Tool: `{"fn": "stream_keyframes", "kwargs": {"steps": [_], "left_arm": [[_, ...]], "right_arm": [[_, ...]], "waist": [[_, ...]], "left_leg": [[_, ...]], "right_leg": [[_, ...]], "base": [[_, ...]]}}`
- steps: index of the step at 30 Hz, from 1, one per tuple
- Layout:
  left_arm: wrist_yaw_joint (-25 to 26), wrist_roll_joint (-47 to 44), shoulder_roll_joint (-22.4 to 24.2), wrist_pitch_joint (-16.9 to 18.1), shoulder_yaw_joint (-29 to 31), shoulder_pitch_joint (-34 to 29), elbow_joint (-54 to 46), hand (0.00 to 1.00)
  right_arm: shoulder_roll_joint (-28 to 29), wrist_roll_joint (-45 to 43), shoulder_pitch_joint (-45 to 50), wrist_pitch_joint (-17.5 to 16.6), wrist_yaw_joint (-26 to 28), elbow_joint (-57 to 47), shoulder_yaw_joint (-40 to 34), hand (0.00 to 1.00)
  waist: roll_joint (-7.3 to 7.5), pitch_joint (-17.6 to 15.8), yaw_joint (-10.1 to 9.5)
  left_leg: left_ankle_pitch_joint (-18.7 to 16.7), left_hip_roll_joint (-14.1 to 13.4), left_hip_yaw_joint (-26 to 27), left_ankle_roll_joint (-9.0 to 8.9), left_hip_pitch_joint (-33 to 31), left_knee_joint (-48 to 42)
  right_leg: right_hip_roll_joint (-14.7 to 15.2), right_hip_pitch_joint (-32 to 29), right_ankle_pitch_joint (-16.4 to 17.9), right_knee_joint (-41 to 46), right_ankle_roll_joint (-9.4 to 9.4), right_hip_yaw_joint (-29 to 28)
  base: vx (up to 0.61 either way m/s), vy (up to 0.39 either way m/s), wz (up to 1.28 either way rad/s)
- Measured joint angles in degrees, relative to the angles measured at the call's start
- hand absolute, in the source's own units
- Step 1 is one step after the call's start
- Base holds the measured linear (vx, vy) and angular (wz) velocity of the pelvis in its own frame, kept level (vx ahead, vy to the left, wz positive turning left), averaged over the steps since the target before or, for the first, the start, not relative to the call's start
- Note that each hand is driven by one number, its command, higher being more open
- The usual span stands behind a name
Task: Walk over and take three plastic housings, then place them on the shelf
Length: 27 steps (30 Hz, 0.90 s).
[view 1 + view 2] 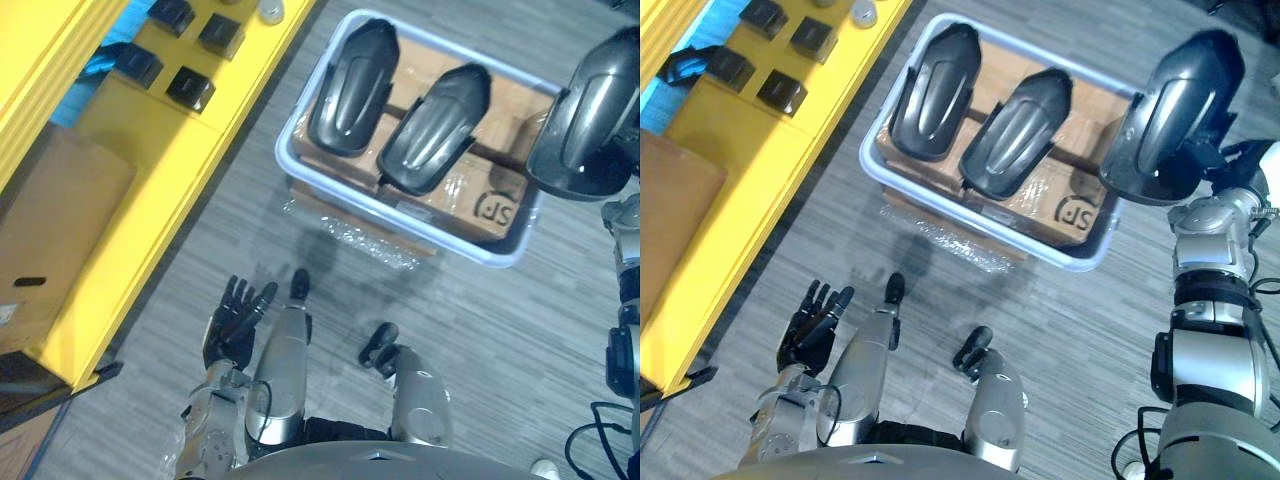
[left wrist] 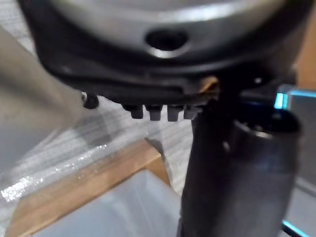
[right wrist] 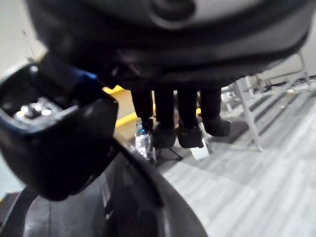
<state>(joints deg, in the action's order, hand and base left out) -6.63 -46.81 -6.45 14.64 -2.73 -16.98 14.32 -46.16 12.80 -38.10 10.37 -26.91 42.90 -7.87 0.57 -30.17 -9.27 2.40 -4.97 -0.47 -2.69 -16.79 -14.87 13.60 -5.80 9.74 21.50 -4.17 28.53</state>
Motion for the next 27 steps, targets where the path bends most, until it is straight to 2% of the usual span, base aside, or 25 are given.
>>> {"fn": "stream_keyframes", "kwargs": {"steps": [1,3,6,8,11,13,16,19,24,27], "left_arm": [[-0.24,-0.02,-0.18,-0.12,0.34,-0.06,-0.43,1.00],[-1.15,-0.45,-0.81,-1.14,2.58,-0.53,-1.95,1.00],[-2.26,-0.41,-1.56,-2.02,4.24,-0.55,-3.75,1.00],[-2.65,-0.34,-1.32,-3.11,5.06,-0.49,-6.43,1.00],[-3.81,-0.03,-1.26,-4.73,5.88,-0.12,-12.08,1.00],[-4.12,0.13,-1.31,-6.05,5.90,2.25,-14.15,1.00],[-6.83,0.12,-1.58,-10.16,5.30,6.30,-15.88,1.00],[-9.01,-0.08,-4.28,-15.27,0.20,12.07,-15.76,1.00],[-8.58,-0.10,-5.12,-17.28,-5.49,18.56,-12.02,1.00],[-7.68,-0.11,-4.94,-17.92,-6.00,20.70,-11.54,1.00]], "right_arm": [[0.17,1.05,1.44,-0.70,-0.68,-1.73,-0.04,0.00],[3.61,5.13,5.36,-1.66,-2.38,-7.62,-0.92,0.00],[8.36,8.43,10.88,-2.38,-3.47,-11.87,-1.55,0.00],[10.94,10.95,14.17,-2.39,-3.50,-15.05,-1.75,0.00],[13.18,15.02,17.79,-3.86,-3.48,-21.05,-1.75,0.00],[13.72,18.95,18.96,-5.85,-3.44,-23.85,-1.75,0.00],[13.91,25.33,19.52,-10.34,-3.19,-26.56,-1.57,0.00],[13.88,28.14,19.04,-15.73,-2.11,-30.21,1.18,0.00],[13.85,29.68,16.02,-20.76,1.27,-30.37,6.89,0.00],[13.88,29.49,14.62,-21.30,3.07,-30.37,9.55,0.00]], "waist": [[0.53,0.27,0.07],[3.03,2.10,0.45],[5.81,4.62,0.81],[6.74,5.77,1.07],[6.55,8.30,1.76],[5.82,9.53,1.92],[4.86,13.47,2.71],[4.52,15.92,3.69],[4.30,18.93,6.04],[3.65,19.41,6.63]], "left_leg": [[0.01,0.01,0.16,-0.01,0.69,0.53],[0.22,-0.25,0.82,-0.16,2.66,2.98],[0.28,-0.19,1.01,-0.26,4.44,5.11],[0.29,0.25,0.94,-0.28,5.71,6.05],[0.33,0.79,1.72,-0.19,6.50,6.87],[0.41,0.95,2.26,-0.09,7.95,7.57],[0.66,1.35,3.19,0.24,9.97,9.81],[1.23,1.39,5.23,0.40,13.18,12.11],[3.34,1.61,7.32,0.75,16.31,16.53],[4.95,1.76,8.17,0.94,18.28,19.72]], "right_leg": [[-0.16,0.68,-0.16,-0.75,-0.15,0.01],[-1.14,2.61,-1.29,-4.31,-0.43,0.01],[-1.94,5.14,-2.41,-8.22,-0.81,0.73],[-2.15,7.18,-3.27,-10.54,-1.20,1.38],[-2.32,9.05,-5.10,-14.07,-1.84,1.96],[-2.65,10.65,-6.38,-15.93,-2.18,1.92],[-2.56,12.00,-7.22,-17.67,-2.61,1.87],[-1.95,13.13,-7.51,-17.90,-2.69,0.36],[-1.84,13.27,-8.52,-18.70,-2.80,-1.58],[-2.05,13.31,-8.82,-18.84,-2.72,-2.26]], "base": [[0.10,-0.025,-0.08],[0.11,-0.021,-0.12],[0.11,-0.016,0.01],[0.13,-0.005,0.12],[0.08,0.025,0.01],[0.05,0.009,-0.10],[0.02,0.016,-0.08],[0.00,0.039,-0.28],[-0.03,0.021,-0.23],[-0.08,0.013,-0.13]]}}
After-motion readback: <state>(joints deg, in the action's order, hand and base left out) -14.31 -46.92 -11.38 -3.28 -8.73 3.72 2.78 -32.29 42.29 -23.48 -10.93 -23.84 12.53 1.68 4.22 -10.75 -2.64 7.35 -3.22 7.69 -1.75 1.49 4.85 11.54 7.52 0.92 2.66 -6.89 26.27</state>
